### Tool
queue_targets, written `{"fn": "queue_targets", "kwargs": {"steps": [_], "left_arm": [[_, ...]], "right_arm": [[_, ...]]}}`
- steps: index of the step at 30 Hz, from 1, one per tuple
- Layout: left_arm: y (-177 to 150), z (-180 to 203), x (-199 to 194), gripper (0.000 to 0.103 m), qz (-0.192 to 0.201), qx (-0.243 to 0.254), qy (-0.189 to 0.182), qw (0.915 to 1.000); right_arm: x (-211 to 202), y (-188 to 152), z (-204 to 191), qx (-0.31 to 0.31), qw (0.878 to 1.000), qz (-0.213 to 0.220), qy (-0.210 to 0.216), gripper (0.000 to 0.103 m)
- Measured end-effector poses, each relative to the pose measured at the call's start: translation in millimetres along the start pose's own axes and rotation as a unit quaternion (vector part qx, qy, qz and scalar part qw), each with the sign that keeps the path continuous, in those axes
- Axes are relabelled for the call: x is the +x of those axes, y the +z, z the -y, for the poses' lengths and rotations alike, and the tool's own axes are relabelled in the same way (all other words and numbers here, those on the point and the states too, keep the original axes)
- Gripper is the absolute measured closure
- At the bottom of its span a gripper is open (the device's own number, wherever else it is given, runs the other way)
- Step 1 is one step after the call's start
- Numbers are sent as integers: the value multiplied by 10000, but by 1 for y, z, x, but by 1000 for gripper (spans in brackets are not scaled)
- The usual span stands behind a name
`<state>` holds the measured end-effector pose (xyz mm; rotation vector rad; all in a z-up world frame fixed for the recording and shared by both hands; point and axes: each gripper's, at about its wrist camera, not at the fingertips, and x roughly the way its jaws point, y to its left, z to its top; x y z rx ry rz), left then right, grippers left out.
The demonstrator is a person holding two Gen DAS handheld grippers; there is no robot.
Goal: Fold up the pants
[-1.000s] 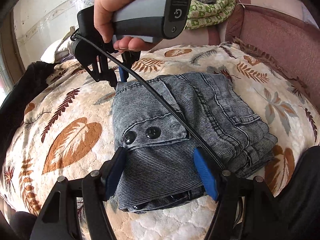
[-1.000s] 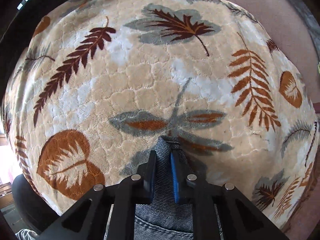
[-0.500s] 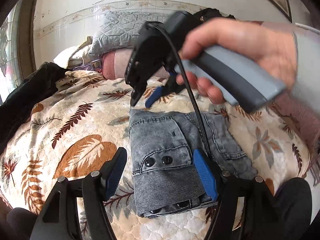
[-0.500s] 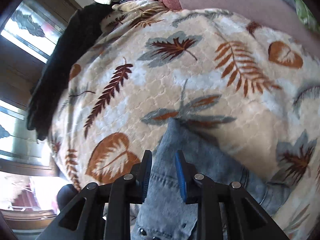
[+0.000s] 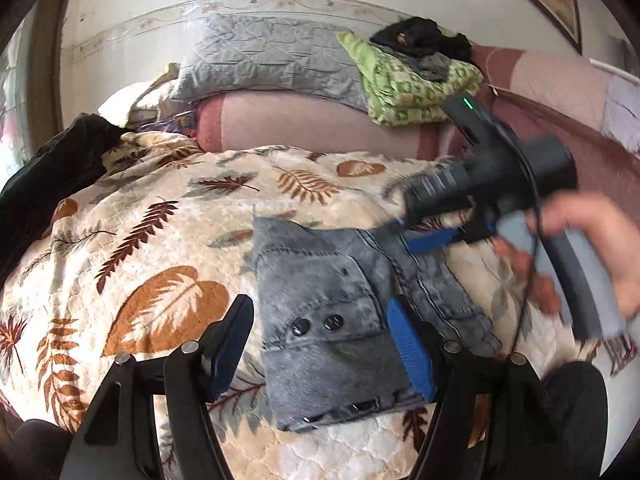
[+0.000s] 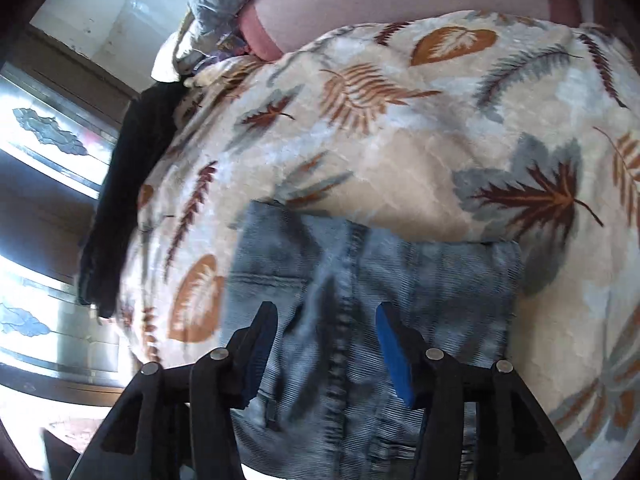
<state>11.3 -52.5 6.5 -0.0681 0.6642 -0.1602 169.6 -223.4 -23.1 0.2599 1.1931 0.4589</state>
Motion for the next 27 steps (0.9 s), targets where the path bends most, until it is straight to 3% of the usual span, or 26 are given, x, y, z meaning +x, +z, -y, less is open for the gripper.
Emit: {"fn": "queue_targets", "kwargs": {"steps": [2, 3, 5, 6, 7, 10, 13, 15, 16, 17, 18, 21, 24, 27], "left_arm": [[11, -12, 22, 32, -401, -194, 99, 9990], [12, -14, 38, 32, -621, -233, 95, 9978], [-3, -5, 79, 32, -1524, 75, 116, 9882], [-15, 2, 90, 31, -1770, 266, 180, 9837], [-18, 3, 86, 30, -1508, 309, 263, 9877], [-9, 6, 65, 30, -1268, 293, 276, 9911], [2, 6, 42, 30, -818, 198, 273, 9961], [-8, 11, 51, 30, -1044, 358, 248, 9936], [-21, 17, 68, 29, -1454, 592, 220, 9874], [-31, 20, 78, 28, -1516, 766, 272, 9851], [-33, 20, 73, 22, -1178, 801, 356, 9892], [-19, 20, 57, 22, -1138, 745, 348, 9901], [-8, 23, 39, 22, -658, 764, 404, 9941], [-19, 31, 63, 22, -1256, 945, 346, 9870]], "right_arm": [[21, -17, 14, -382, 9948, -59, -941, 48], [32, -26, 17, -590, 9913, -140, -1171, 47], [28, -35, 12, -910, 9878, 151, -1257, 48], [25, -33, 11, -848, 9883, 113, -1261, 48], [20, -29, 10, -754, 9893, 105, -1240, 47], [-13, -28, 1, -843, 9863, 598, -1283, 47], [-27, -47, 0, -785, 9890, 614, -1094, 41], [-9, -77, 5, -784, 9893, 286, -1195, 36], [6, -91, 9, -853, 9877, 28, -1307, 34], [8, -101, 11, -936, 9861, 254, -1352, 32], [6, -102, 12, -890, 9858, 338, -1382, 28], [-9, -86, 19, -470, 9927, 292, -1072, 27], [-38, -60, 12, -463, 9883, 809, -1207, 27], [-41, -24, 4, -587, 9809, 1083, -1506, 27]]}}
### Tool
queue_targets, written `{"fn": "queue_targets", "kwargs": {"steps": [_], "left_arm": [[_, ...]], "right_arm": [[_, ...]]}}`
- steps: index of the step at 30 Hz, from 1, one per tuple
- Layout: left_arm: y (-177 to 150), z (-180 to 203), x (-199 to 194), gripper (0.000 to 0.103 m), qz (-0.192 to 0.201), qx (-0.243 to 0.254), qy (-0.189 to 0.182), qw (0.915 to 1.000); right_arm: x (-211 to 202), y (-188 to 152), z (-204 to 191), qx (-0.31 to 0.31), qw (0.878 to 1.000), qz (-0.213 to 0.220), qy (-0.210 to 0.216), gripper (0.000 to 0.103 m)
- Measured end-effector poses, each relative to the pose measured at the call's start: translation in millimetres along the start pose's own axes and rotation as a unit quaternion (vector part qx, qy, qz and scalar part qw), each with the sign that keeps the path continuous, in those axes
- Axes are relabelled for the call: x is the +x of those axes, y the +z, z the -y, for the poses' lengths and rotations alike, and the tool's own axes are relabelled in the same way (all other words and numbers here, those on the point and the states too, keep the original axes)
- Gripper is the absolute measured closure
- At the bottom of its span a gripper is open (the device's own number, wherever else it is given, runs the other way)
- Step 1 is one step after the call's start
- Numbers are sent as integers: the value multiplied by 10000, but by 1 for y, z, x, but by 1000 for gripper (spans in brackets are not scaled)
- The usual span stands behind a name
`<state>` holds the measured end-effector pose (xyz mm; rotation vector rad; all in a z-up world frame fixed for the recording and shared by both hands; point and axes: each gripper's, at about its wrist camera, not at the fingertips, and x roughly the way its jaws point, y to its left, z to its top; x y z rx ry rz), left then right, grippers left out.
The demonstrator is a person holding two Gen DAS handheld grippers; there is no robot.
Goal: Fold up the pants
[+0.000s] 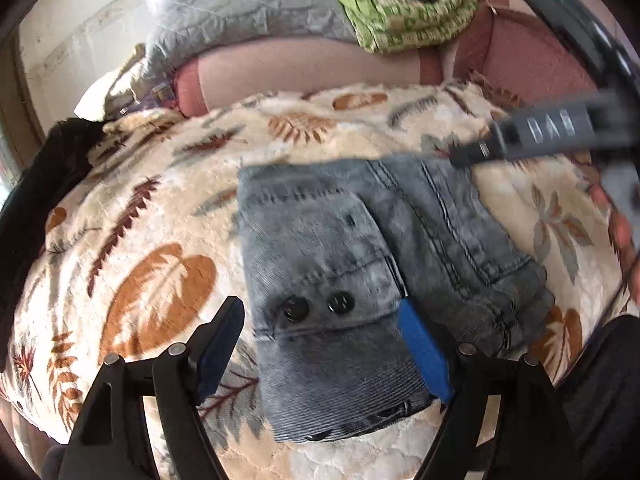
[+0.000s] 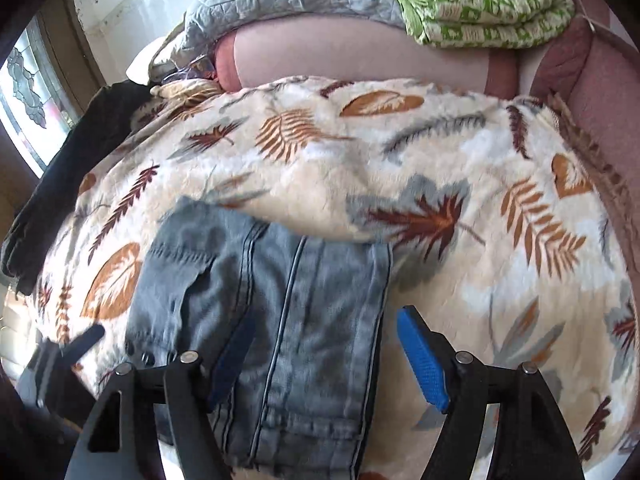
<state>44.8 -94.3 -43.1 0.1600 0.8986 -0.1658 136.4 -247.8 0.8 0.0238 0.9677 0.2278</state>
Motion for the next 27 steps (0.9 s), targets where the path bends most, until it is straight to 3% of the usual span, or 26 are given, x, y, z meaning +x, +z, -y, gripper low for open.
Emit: {"fn": "queue_targets", "kwargs": {"steps": [2, 4, 5, 6, 7, 10, 14, 17, 20, 21, 23, 27], "left_arm": [[-9, 4, 12, 22, -32, -4, 102, 9999], [-11, 5, 10, 22, 45, -60, 100, 9999], [-10, 5, 11, 22, 23, -92, 105, 9999], [-10, 4, 12, 22, 12, -122, 104, 9999], [-9, 4, 13, 21, -5, -138, 93, 9999], [-9, 0, 11, 21, 23, -221, -16, 9998], [-7, -11, -9, 21, 230, -614, -193, 9977], [-10, -11, -18, 21, 413, -576, -70, 9975], [-17, 0, 12, 19, -115, -246, 16, 9996], [-16, -2, 8, 18, 13, -342, 12, 9994], [-10, -6, -4, 19, 12, -397, -69, 9992], [-6, -24, -50, 19, 825, -630, -174, 9944]], "right_arm": [[25, 20, -3, -74, 9997, -87, -229, 27], [66, 26, -3, -300, 9951, -405, -850, 24], [86, 22, -1, -330, 9933, -643, -904, 20], [92, 22, 3, -158, 9948, -578, -821, 13], [90, 22, 9, 43, 9949, -564, -832, 8], [62, 18, 18, 412, 9978, -298, -431, 10], [10, -16, 24, 641, 9978, 103, -106, 10], [0, -53, 18, 493, 9986, 30, -177, 10], [32, -86, 6, 82, 9980, -506, -371, 9], [28, -88, 11, 236, 9989, -262, -317, 6], [17, -85, 20, 504, 9986, -168, -55, 5], [-27, -94, 55, 1420, 9813, 994, 840, 5]]}}
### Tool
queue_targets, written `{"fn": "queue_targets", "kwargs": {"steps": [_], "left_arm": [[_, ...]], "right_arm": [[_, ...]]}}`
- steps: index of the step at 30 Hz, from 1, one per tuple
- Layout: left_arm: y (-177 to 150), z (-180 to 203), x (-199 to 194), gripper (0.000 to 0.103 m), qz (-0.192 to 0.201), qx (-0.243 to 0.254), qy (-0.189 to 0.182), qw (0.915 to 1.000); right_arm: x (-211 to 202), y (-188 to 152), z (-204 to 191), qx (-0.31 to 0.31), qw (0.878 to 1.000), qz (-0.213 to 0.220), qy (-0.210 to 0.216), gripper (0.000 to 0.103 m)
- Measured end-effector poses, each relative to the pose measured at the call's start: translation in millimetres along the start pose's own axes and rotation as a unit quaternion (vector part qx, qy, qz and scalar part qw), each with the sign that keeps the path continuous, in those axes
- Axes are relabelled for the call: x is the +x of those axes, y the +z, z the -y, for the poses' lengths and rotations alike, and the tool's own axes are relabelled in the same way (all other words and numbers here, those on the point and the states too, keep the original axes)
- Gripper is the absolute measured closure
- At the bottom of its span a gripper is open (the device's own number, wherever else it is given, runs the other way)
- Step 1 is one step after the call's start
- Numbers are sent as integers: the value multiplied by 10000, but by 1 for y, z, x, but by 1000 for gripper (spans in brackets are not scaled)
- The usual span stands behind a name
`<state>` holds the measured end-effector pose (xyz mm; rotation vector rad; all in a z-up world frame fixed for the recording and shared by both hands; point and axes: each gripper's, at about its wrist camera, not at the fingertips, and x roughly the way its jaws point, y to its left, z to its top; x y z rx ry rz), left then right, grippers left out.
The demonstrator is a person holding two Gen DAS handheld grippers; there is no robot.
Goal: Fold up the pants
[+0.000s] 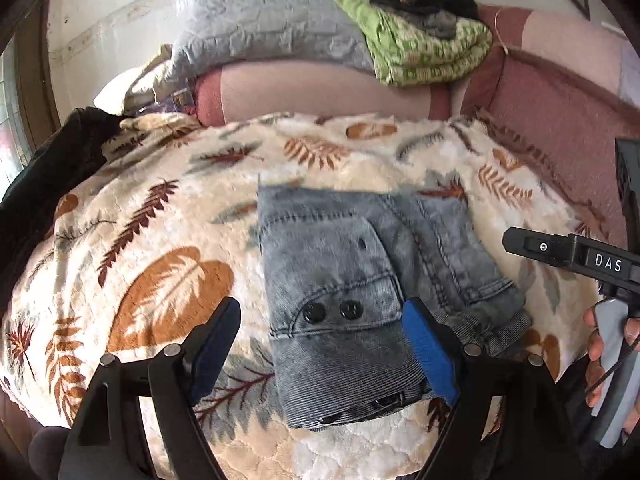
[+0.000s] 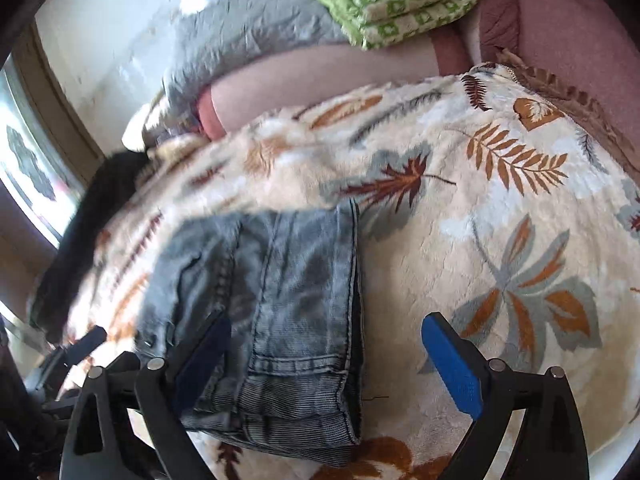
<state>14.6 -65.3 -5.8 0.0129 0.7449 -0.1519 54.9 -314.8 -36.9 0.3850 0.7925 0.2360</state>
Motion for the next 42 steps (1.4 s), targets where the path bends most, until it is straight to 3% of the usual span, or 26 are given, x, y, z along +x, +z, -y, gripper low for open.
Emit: {"fn": "queue_targets", "kwargs": {"steps": [2, 4, 7, 8, 11, 15, 17, 19, 20, 23, 25, 27, 29, 31, 32, 34, 37, 42], "left_arm": [[4, -18, -8, 19, 73, -375, -245, 9990], [8, -41, 0, 19, -145, -908, -669, 9935], [8, -75, 26, 19, -653, -1818, -1174, 9741], [8, -85, 35, 19, -792, -2035, -1335, 9667], [9, -98, 61, 19, -1117, -2537, -1739, 9449], [15, -99, 87, 19, -1345, -2933, -2165, 9214], [17, -95, 100, 20, -1492, -3013, -2243, 9147], [18, -89, 111, 20, -1723, -2994, -2427, 9065], [18, -87, 114, 20, -1771, -2975, -2375, 9076], [17, -83, 118, 20, -1812, -2874, -2295, 9121], [13, -90, 126, 21, -1913, -3060, -2375, 9019], [7, -94, 138, 33, -2106, -3196, -2417, 8917], [6, -95, 141, 38, -2106, -3137, -2403, 8941], [8, -94, 140, 53, -2146, -3027, -2286, 9000], [8, -92, 139, 58, -2155, -2955, -2239, 9034], [8, -91, 136, 72, -2120, -2850, -2254, 9072], [13, -85, 126, 81, -1999, -2527, -2109, 9229], [32, -77, 99, 83, -1641, -2110, -2058, 9414]], "right_arm": [[-8, -2, 22, 520, 9973, 191, 477, 5], [-1, -6, 43, 1028, 9884, 61, 1113, 5], [17, -8, 63, 1822, 9617, -385, 2013, 5], [18, -7, 64, 1875, 9579, -458, 2125, 5], [30, 5, 57, 1745, 9572, -1069, 2045, 6], [46, 27, 55, 1698, 9550, -1436, 1963, 11], [62, 35, 50, 1613, 9537, -1773, 1817, 14], [81, 35, 52, 1743, 9481, -2078, 1659, 38], [92, 32, 51, 1788, 9418, -2276, 1712, 41], [109, 29, 39, 1634, 9427, -2478, 1524, 42], [113, 33, 38, 1692, 9417, -2509, 1470, 42], [120, 33, 42, 1825, 9369, -2577, 1500, 42], [126, 33, 44, 1911, 9321, -2651, 1563, 42], [123, 33, 41, 1739, 9360, -2658, 1519, 43], [120, 33, 38, 1599, 9407, -2632, 1424, 48], [113, 31, 32, 1378, 9470, -2572, 1344, 74], [101, 33, 21, 1167, 9554, -2372, 1317, 79], [70, 50, -3, 706, 9666, -2070, 1335, 83]]}}
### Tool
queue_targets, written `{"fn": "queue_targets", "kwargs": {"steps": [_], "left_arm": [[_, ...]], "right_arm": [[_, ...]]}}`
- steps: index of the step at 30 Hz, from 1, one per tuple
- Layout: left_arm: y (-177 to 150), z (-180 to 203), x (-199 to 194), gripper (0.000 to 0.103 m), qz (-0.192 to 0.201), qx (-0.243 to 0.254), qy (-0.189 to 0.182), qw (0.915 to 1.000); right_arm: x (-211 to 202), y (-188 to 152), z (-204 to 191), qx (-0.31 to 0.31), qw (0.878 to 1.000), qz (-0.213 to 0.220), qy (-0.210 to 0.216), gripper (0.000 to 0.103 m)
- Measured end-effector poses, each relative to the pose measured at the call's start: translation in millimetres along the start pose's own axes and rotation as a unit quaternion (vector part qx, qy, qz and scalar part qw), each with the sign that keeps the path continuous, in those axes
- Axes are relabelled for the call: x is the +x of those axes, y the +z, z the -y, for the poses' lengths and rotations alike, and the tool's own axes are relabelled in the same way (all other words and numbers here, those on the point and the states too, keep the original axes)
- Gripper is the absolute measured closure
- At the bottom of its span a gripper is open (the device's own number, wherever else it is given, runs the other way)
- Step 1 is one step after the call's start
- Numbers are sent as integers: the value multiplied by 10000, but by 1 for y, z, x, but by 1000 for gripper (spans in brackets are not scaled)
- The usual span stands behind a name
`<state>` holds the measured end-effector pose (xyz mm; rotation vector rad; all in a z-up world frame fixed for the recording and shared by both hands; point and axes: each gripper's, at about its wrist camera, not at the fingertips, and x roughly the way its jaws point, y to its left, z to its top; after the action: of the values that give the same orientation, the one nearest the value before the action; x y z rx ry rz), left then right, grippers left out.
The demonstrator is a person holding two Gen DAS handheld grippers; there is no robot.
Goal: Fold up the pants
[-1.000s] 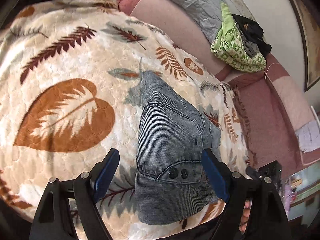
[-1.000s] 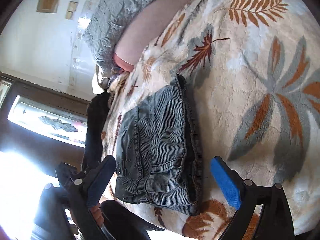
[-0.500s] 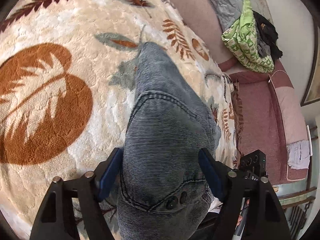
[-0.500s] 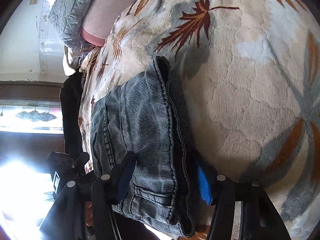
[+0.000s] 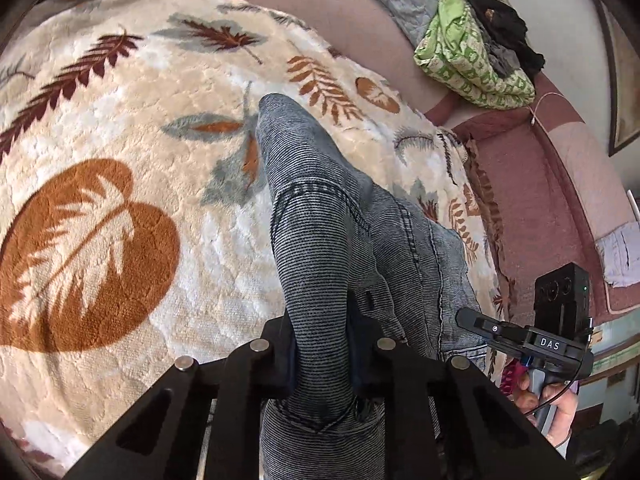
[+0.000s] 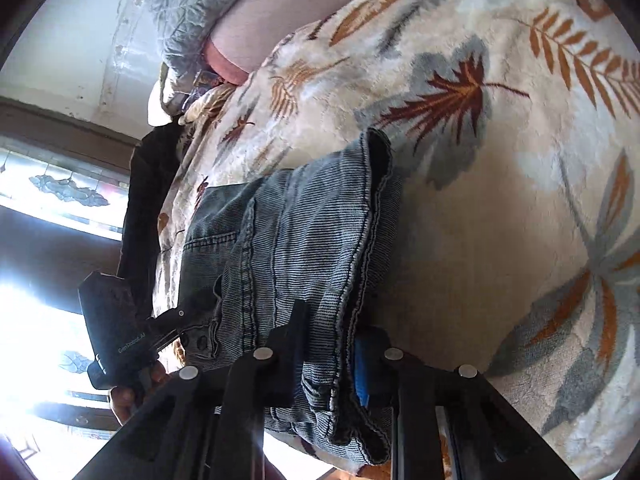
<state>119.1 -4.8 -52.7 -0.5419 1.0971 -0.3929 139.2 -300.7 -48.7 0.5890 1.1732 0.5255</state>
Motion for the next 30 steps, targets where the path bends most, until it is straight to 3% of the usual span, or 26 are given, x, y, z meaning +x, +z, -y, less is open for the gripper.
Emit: {"fn": "queue_targets", "kwargs": {"steps": [5, 13, 29, 30], "left_arm": [[20, 18, -30, 83, 454, 383, 32, 9982], [70, 14, -57, 83, 852, 425, -56, 9954], [71, -37, 2, 82, 408, 121, 266, 9987], [70, -41, 7, 74, 307, 40, 419, 9986]], "right_arm": [[-21, 14, -38, -416, 9988, 268, -12, 83], [-22, 53, -88, -816, 9953, 513, -17, 83], [51, 62, -51, -443, 9985, 194, -261, 83], [57, 60, -46, -346, 9988, 128, -320, 78]]}}
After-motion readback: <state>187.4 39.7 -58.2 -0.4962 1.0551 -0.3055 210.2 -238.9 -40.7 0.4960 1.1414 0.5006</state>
